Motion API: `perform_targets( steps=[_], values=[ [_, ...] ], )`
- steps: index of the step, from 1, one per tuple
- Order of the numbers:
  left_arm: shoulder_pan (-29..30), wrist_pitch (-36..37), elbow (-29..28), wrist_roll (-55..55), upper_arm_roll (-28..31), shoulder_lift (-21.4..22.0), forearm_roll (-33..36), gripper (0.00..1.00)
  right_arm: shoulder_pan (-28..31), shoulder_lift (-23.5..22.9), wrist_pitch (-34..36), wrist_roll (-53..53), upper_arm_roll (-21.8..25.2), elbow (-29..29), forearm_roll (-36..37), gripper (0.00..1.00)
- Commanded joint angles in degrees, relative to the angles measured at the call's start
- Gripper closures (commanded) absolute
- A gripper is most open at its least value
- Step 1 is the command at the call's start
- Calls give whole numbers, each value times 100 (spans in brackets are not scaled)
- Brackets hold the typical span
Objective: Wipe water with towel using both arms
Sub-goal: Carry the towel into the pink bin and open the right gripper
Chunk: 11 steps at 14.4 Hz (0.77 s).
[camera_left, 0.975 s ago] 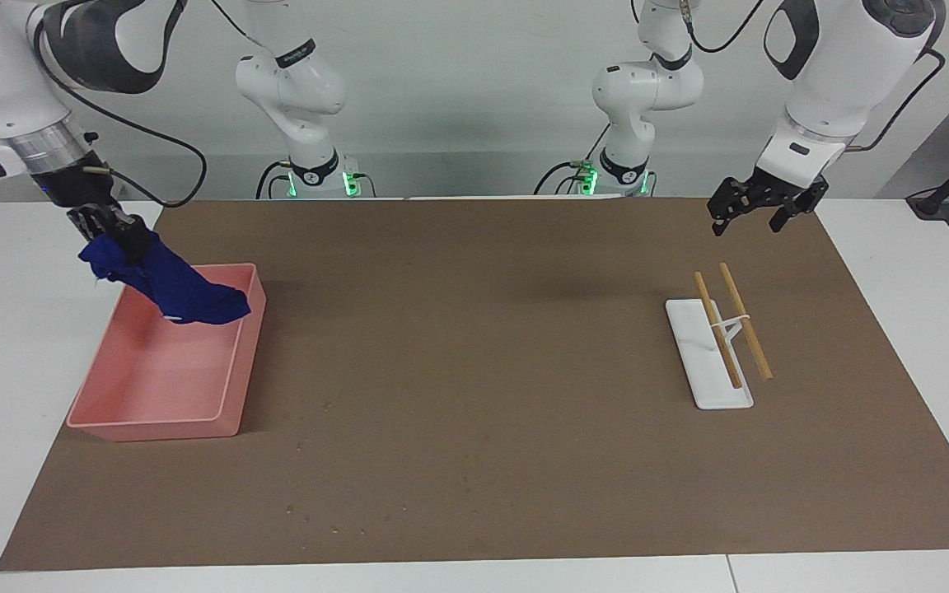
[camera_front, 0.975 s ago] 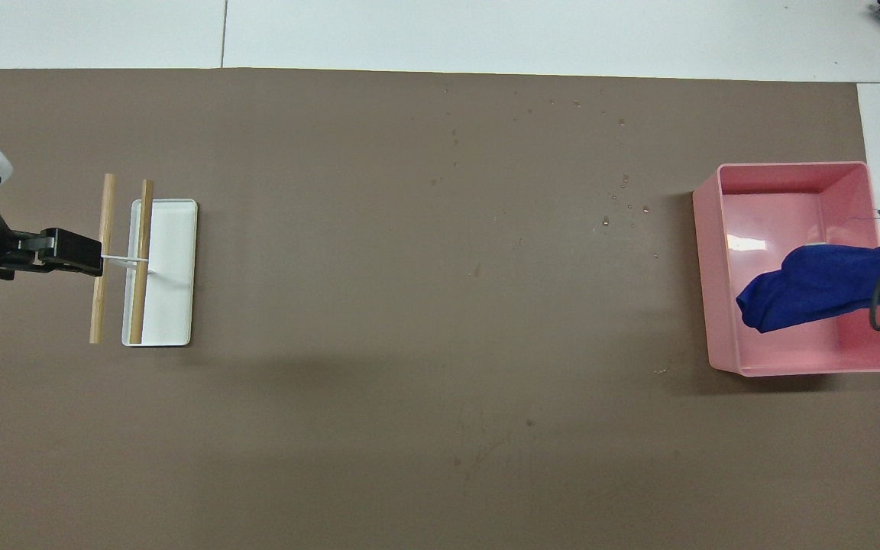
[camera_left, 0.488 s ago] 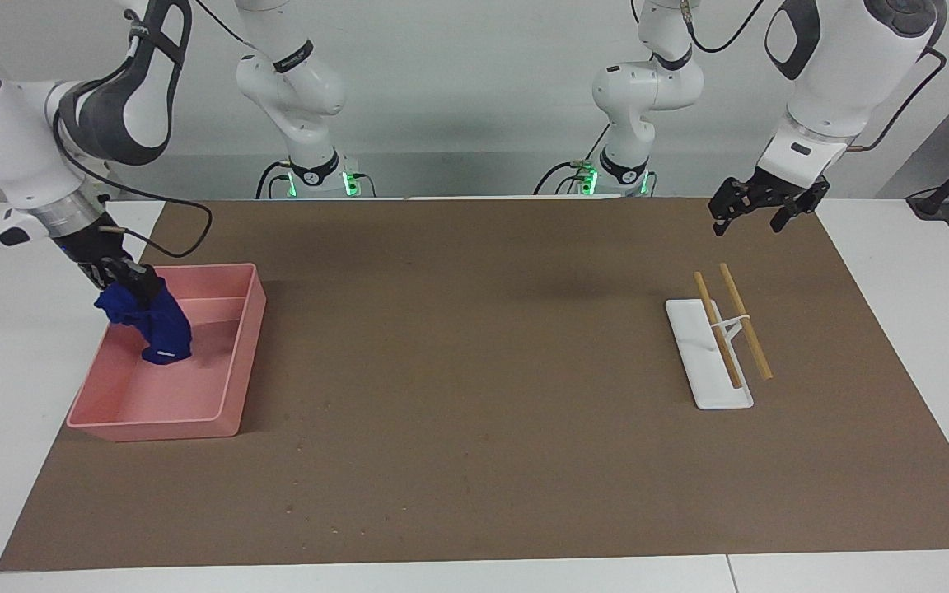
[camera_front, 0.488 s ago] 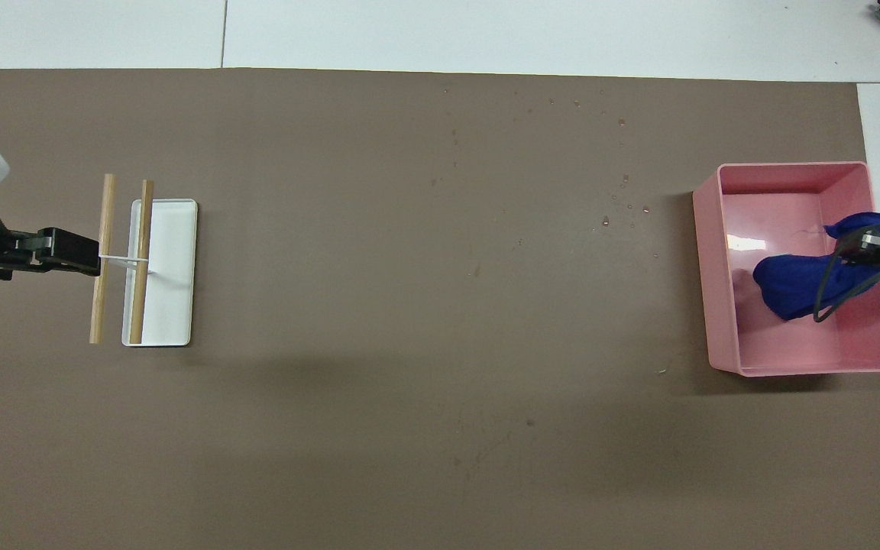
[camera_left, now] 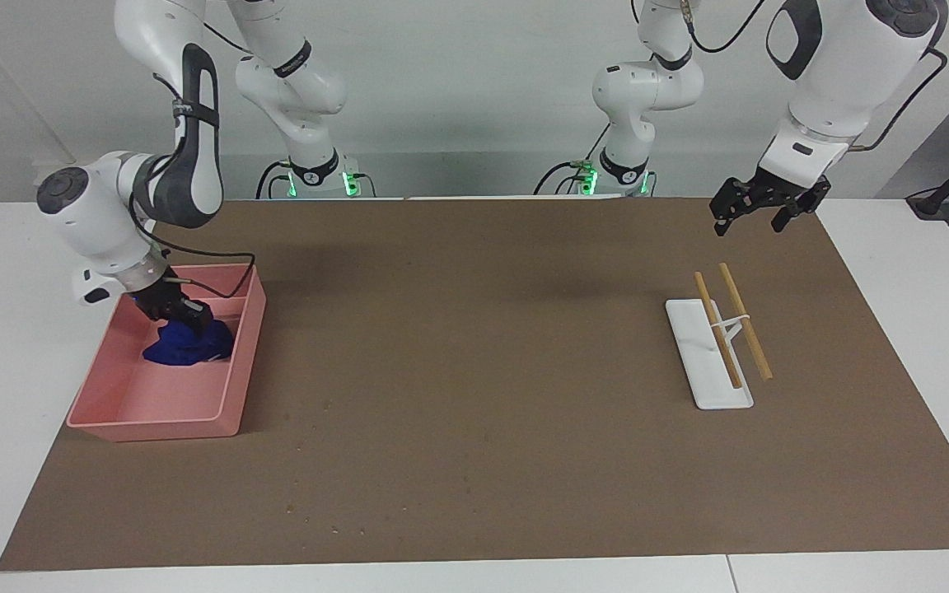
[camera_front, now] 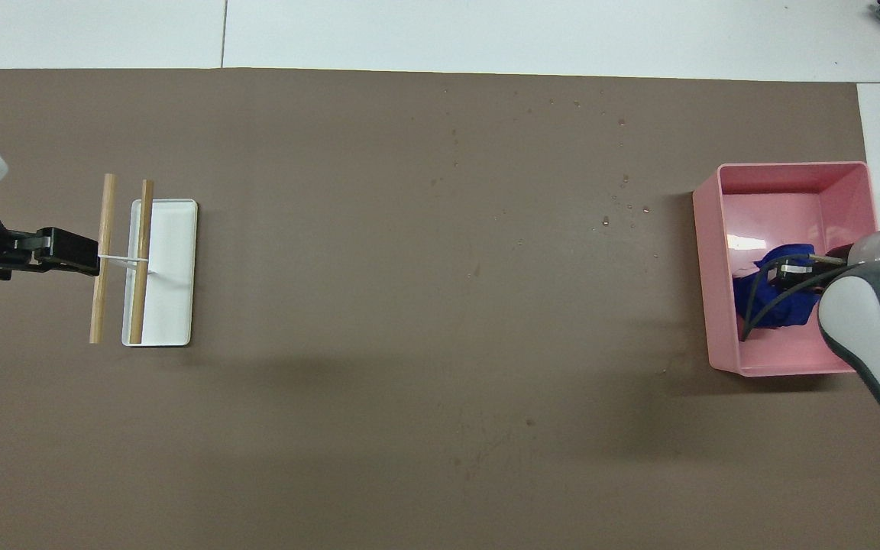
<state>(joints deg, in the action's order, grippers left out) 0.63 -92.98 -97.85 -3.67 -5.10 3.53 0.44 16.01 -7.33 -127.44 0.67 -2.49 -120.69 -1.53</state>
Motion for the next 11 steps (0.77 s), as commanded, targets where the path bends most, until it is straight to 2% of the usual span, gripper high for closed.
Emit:
perform_targets(
  steps=[1,4,8,11],
  values=[
    [69,-62,-94,59,-34,95,79,0,34,197,-9,-31,-15,-43,232,2],
    [42,8,-7,59,-34,69,79,0,34,443,490,-5,-50,203,232,1],
    [69,104,20,68,-17,113,79,0,-115,1101,1052,-23,-164,457,214,0],
    [69,122,11,68,-17,148,79,0,-518,1182,2140,-258,-173,1282,162,0]
  ],
)
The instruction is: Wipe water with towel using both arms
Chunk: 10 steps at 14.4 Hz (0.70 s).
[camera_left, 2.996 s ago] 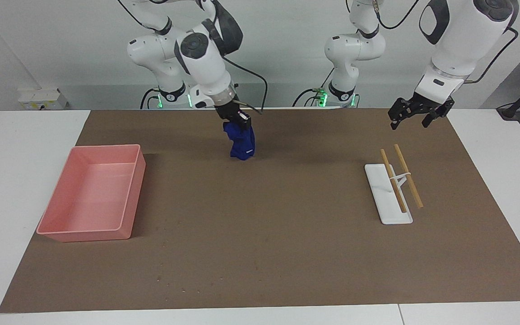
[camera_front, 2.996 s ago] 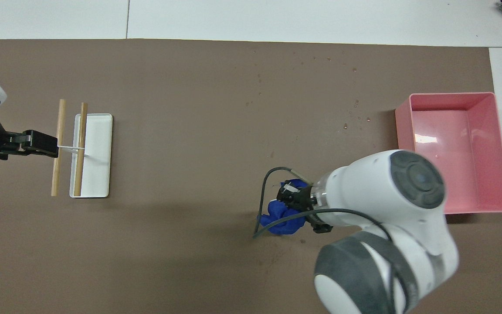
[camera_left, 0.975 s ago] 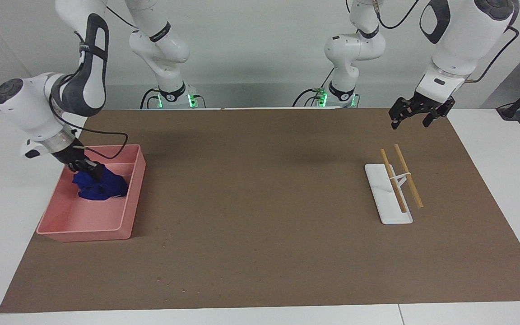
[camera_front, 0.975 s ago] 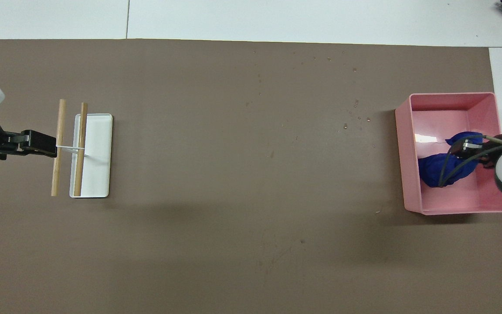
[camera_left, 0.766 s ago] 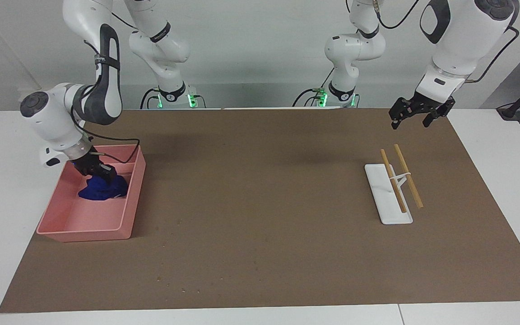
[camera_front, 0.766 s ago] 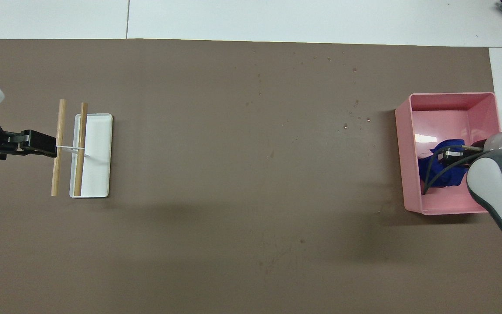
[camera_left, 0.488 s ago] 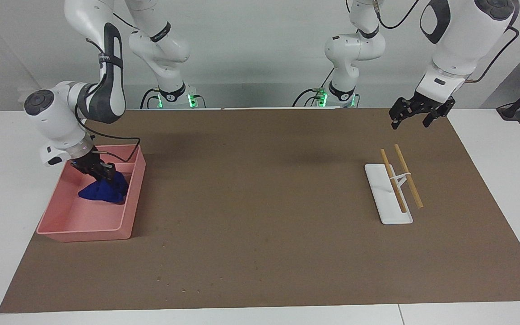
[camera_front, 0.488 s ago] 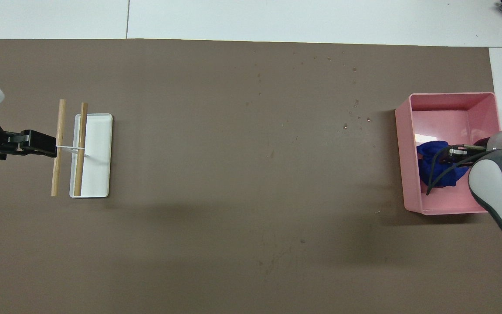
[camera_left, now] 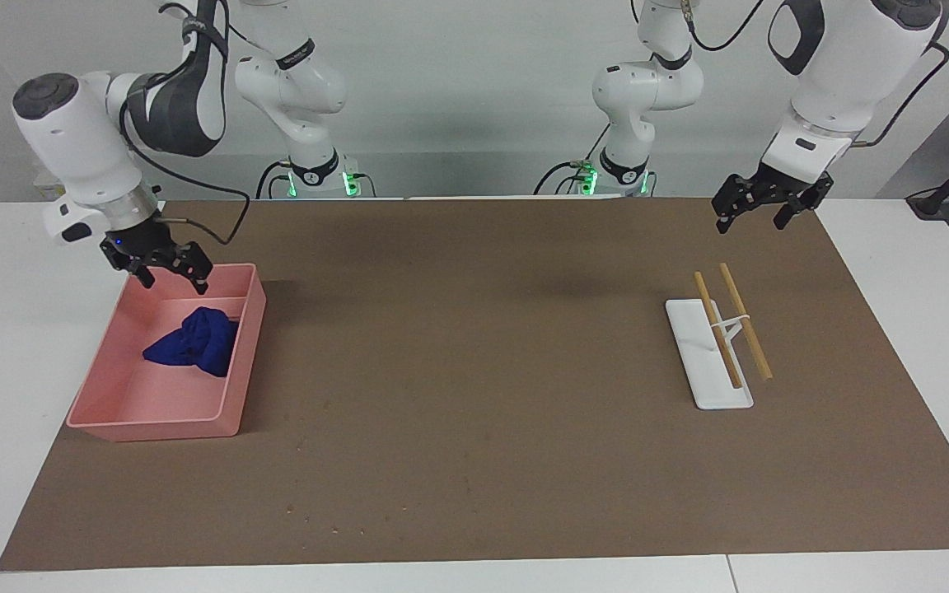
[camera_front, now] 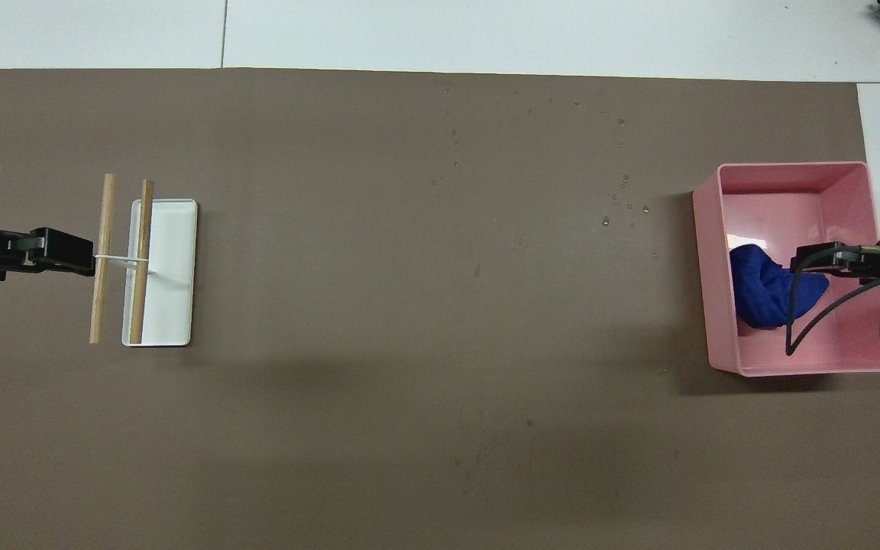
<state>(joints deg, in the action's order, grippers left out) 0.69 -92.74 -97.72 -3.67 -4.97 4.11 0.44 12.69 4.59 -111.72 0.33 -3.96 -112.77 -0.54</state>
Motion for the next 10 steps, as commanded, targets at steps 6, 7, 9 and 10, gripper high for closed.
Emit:
perform_targets(
  steps=[6,7,9,10],
  values=[
    [54,107,-1,59,-21,125,79,0,-1319,-353,2012,-1569,-25,2063,115,0],
    [63,115,7,68,-13,117,79,0,-1461,-450,2258,-1737,-25,2388,133,0],
    [63,124,16,68,-4,125,79,0,-1453,-547,2532,-1791,-25,2742,142,0],
    [63,142,8,68,-4,125,79,0,-1444,-530,2541,-1809,-25,2673,142,0]
  ],
)
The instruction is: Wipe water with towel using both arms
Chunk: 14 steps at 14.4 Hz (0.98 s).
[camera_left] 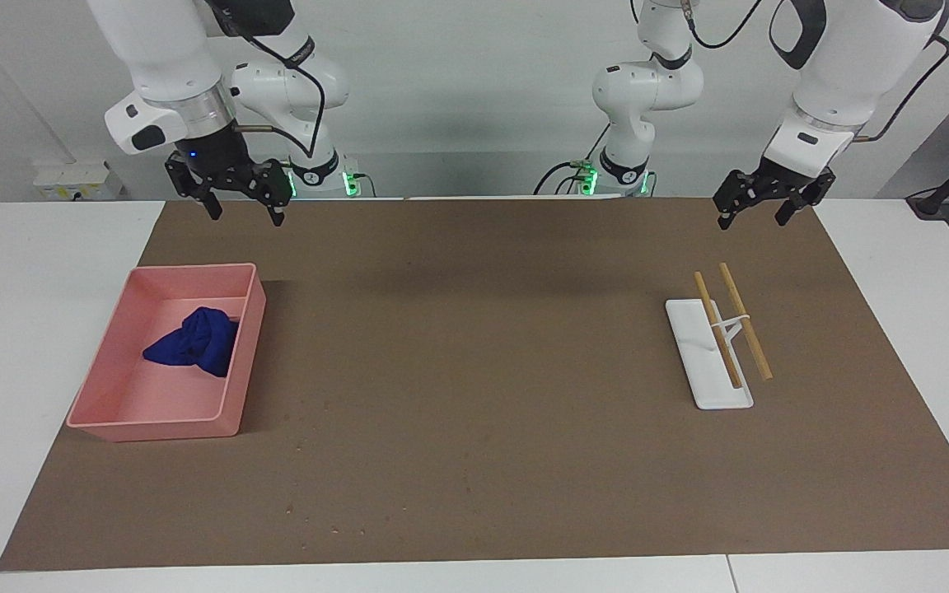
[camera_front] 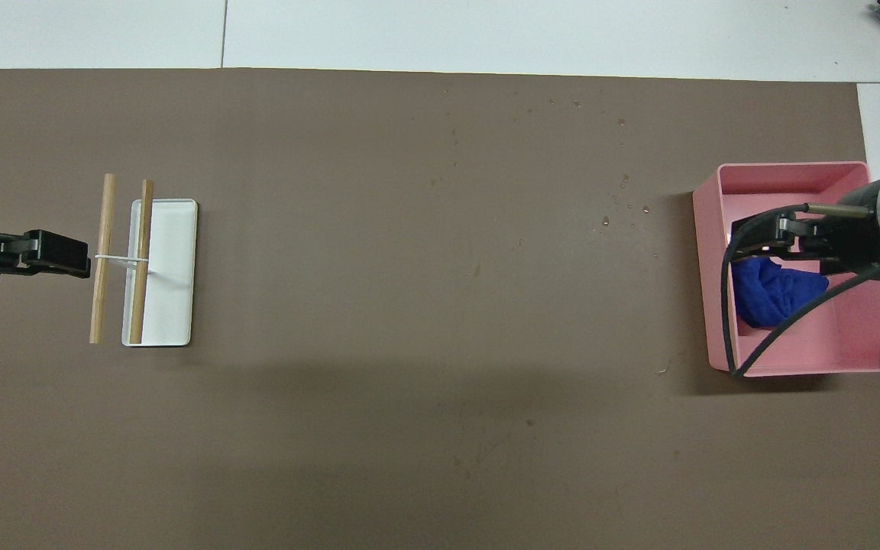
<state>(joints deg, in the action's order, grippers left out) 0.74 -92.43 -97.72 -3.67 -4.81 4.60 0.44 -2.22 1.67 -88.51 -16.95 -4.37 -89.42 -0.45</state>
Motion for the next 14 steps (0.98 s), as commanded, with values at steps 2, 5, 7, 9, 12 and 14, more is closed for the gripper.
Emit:
perform_targets(
  steps=[2,5,7,9,12,14],
  values=[
    [14,120,7,50,-29,76,79,0,107,-36,395,41,32,102,133,0],
    [5,120,7,59,-29,76,79,0,203,44,361,253,67,4,133,0],
    [22,94,7,68,-29,76,79,0,230,9,204,279,76,39,151,0],
    [31,85,7,77,-29,76,79,0,230,-26,168,306,76,57,194,5],
    [14,68,16,85,-29,76,79,0,204,-61,142,402,50,109,520,8],
    [22,50,-10,94,-29,76,70,0,213,-35,141,403,41,31,494,8]
  ],
)
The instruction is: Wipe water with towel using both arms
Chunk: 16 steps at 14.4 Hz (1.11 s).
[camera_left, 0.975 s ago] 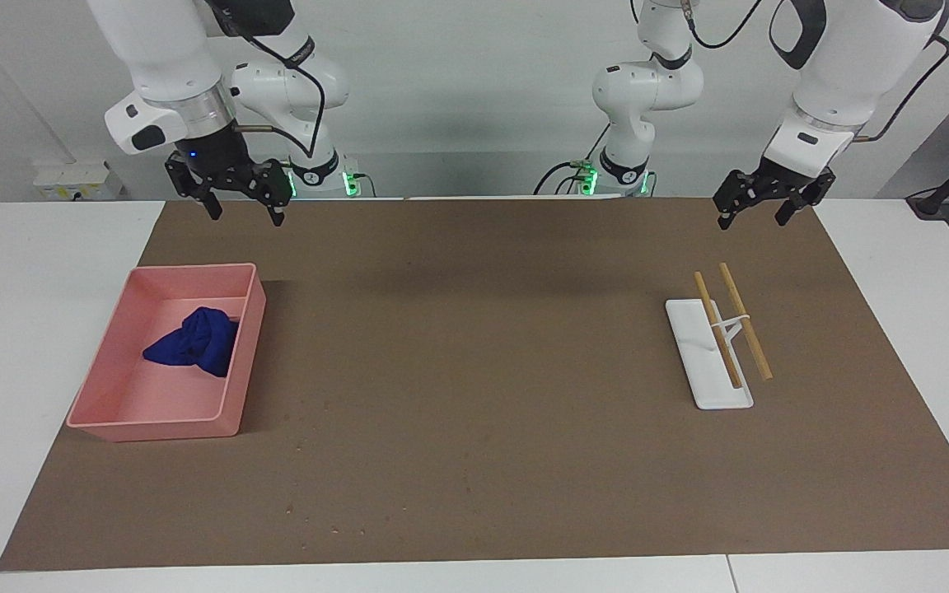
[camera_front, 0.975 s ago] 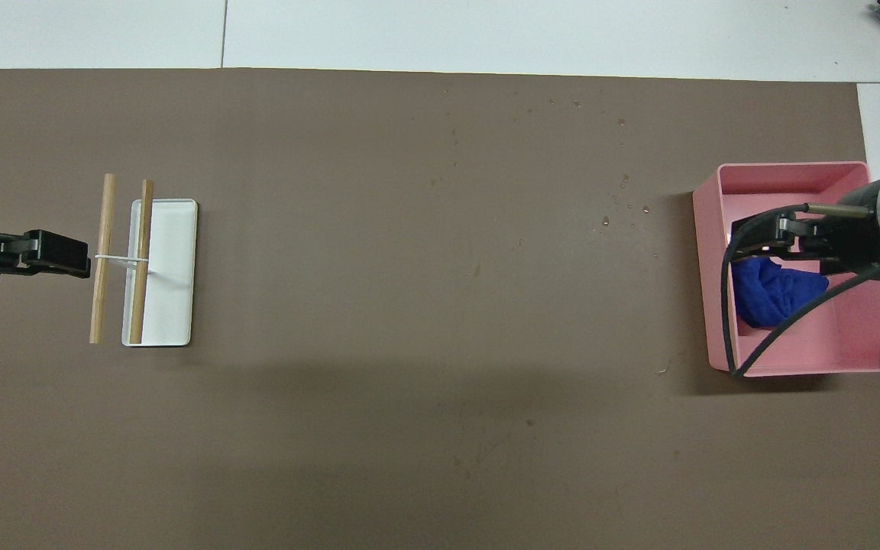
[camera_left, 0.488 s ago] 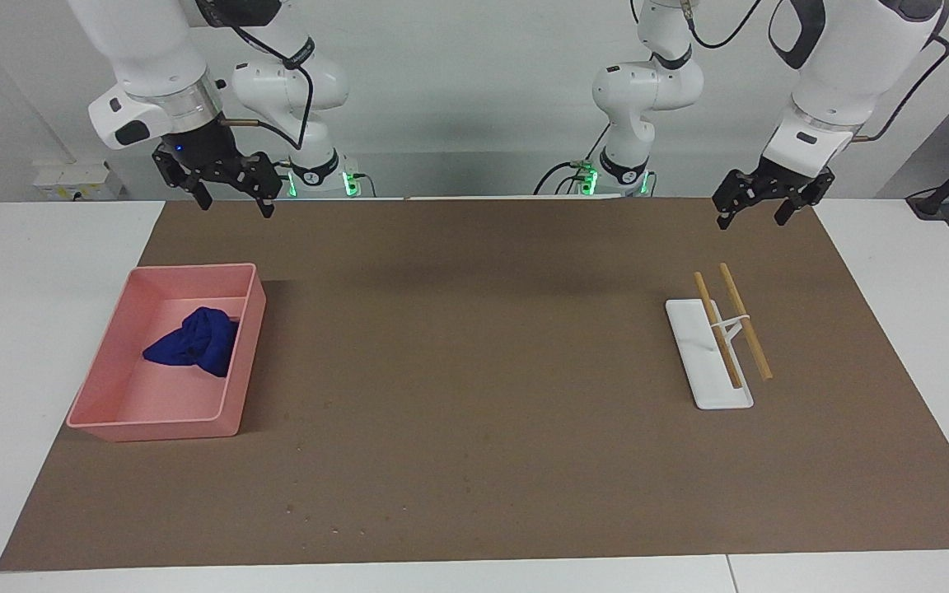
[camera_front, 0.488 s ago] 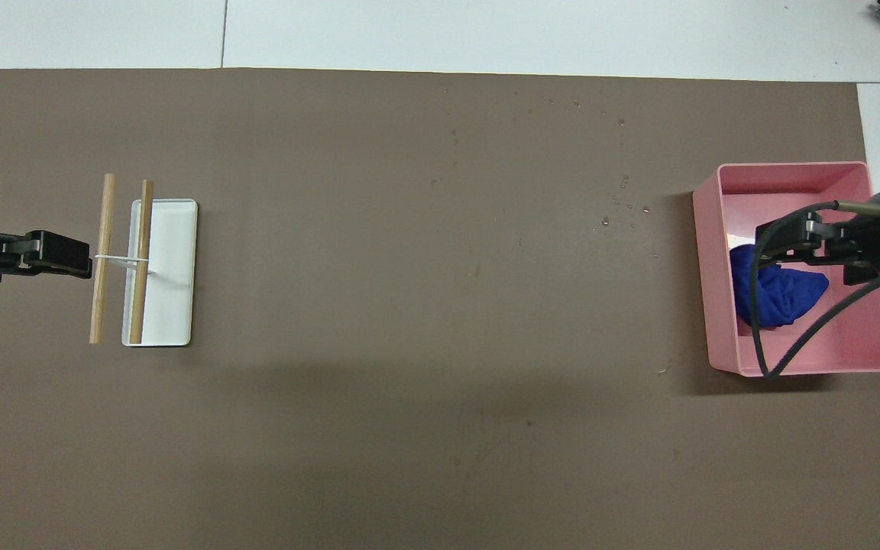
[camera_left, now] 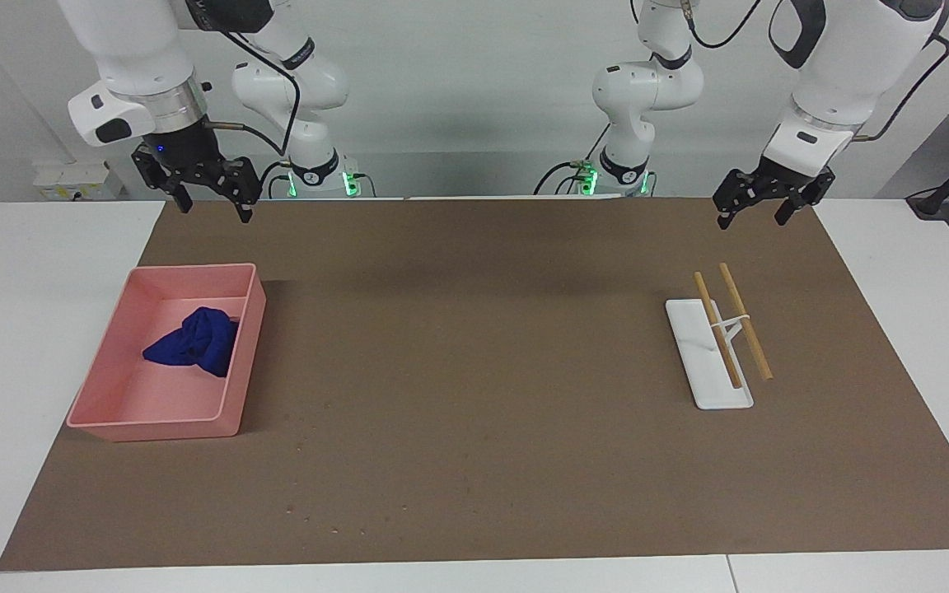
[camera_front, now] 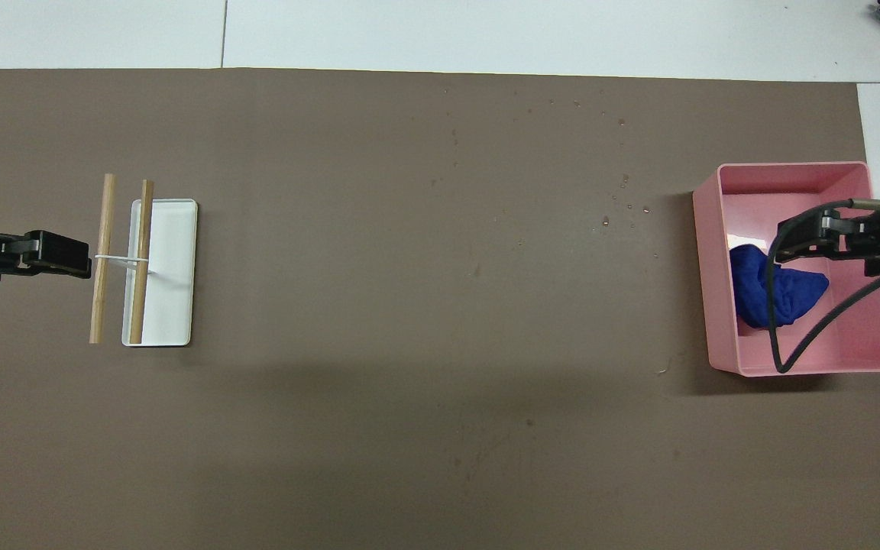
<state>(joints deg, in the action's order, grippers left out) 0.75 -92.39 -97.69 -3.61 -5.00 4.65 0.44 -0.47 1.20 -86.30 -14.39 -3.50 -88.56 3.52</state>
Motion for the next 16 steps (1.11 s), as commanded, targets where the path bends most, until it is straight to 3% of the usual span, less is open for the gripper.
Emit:
perform_targets(
  steps=[1,4,16],
  values=[
    [22,45,-13,80,-10,71,70,0,30,29,-89,138,-46,-82,79,7],
    [4,37,-13,80,-10,71,70,0,56,64,-80,94,-37,-135,-263,0],
    [13,28,-13,80,-1,71,70,0,21,135,-212,85,-46,-320,-290,0]
  ],
)
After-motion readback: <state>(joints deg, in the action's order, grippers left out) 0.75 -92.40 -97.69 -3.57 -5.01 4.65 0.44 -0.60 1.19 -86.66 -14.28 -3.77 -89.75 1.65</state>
